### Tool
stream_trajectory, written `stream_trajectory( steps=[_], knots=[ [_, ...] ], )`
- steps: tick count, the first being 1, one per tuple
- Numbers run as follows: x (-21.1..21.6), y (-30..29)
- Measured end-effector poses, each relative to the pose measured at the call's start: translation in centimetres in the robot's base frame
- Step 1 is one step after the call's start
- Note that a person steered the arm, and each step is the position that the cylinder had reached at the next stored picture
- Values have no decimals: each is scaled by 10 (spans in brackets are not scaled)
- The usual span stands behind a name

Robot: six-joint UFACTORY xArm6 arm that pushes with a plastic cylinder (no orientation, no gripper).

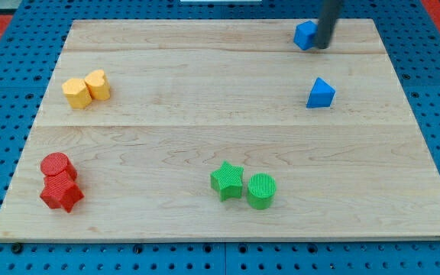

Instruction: Slide the blue cube to the left center

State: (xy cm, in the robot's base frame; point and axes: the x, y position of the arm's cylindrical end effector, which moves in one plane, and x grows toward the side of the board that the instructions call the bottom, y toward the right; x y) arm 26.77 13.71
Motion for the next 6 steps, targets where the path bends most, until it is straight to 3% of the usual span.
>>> stream_trajectory(
  steps=[1,2,3,4,5,6],
  knots=[
    [-26,8],
    [-23,97],
    [-57,116],
    [-74,73],
    [-42,-25],
    [-39,-134]
  ],
)
